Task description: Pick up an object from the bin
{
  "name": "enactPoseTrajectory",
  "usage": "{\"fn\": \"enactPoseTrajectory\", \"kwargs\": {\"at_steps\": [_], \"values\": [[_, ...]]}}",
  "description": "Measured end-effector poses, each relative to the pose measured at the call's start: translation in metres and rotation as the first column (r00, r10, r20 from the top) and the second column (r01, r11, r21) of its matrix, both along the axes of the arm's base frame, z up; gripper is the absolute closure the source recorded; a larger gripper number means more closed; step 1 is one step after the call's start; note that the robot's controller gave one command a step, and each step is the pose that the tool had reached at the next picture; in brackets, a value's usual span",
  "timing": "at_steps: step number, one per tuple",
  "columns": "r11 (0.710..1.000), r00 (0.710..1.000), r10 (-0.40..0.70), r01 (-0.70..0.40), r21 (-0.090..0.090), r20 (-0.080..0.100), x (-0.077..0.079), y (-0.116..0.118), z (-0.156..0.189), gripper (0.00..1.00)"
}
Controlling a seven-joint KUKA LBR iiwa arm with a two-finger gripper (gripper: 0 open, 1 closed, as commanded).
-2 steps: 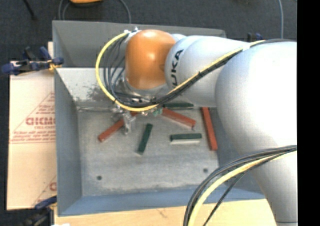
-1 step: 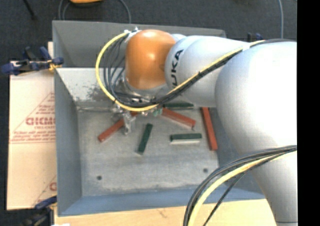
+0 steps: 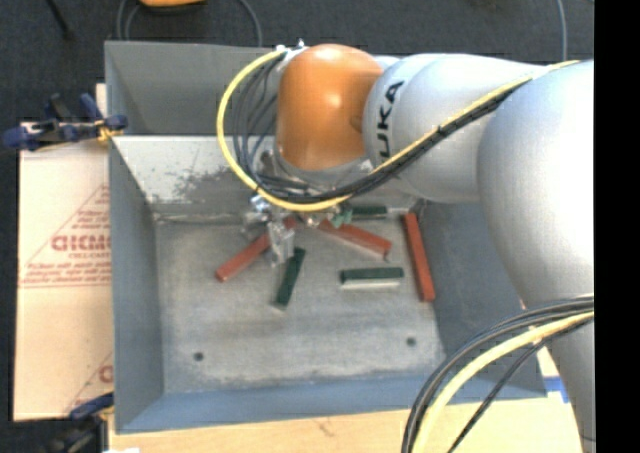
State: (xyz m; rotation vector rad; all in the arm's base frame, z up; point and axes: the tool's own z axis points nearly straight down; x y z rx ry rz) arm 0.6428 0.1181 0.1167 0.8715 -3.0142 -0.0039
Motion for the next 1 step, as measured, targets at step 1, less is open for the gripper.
{"fn": "enactPoseTrajectory", "kwargs": {"at_steps": [1], "values": [[0.998, 0.998, -0.06, 0.06, 0.002, 0.009, -0.0141, 0.0484, 0.1388, 1.0]]}}
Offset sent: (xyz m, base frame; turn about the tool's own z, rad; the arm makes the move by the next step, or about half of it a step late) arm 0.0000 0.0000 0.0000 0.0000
